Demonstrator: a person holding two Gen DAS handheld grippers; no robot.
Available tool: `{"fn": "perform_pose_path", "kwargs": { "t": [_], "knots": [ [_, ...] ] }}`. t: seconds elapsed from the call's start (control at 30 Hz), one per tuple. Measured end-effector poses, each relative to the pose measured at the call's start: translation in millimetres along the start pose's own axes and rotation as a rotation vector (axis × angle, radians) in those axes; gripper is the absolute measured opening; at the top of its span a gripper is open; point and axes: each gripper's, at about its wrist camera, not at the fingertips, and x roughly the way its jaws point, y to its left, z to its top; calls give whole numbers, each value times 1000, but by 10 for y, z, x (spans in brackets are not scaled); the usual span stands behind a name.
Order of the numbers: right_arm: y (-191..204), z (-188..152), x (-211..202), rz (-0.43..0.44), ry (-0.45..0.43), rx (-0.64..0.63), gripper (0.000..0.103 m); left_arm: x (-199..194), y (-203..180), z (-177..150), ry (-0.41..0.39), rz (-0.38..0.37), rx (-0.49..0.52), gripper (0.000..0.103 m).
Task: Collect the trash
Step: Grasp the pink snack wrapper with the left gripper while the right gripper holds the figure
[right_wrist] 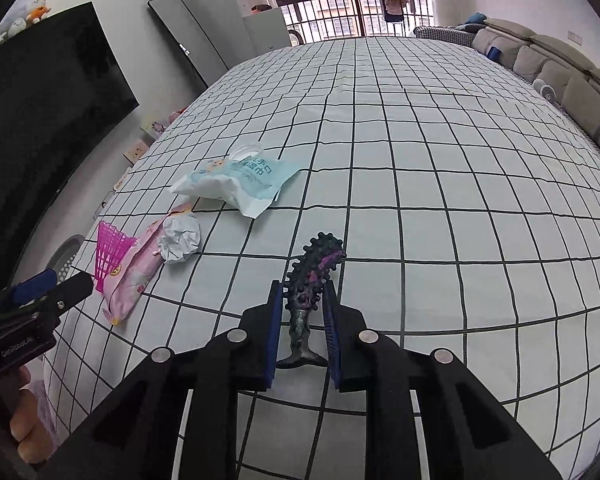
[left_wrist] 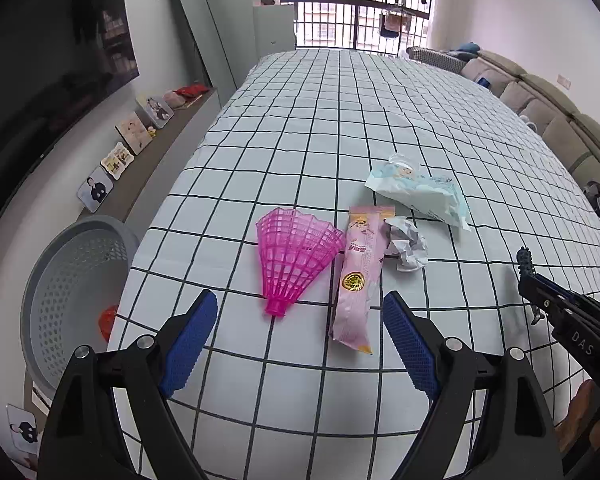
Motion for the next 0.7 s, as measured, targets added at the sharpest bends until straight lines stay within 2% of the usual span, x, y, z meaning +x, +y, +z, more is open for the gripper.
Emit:
{"fn": "perform_pose_path", "kwargs": {
  "t": [0.2,0.53,0.7],
  "knots": [
    [-47,-18,-19,54,-13,17,20,251,-191,25,44,25,38,83],
    [-143,-20,-102,106,-37,56,20,434,-380,100,33,44,65,81],
    [-152,-22,-114,117,-43,59,20,444,-446,123,13,64,86,66]
  ]
}}
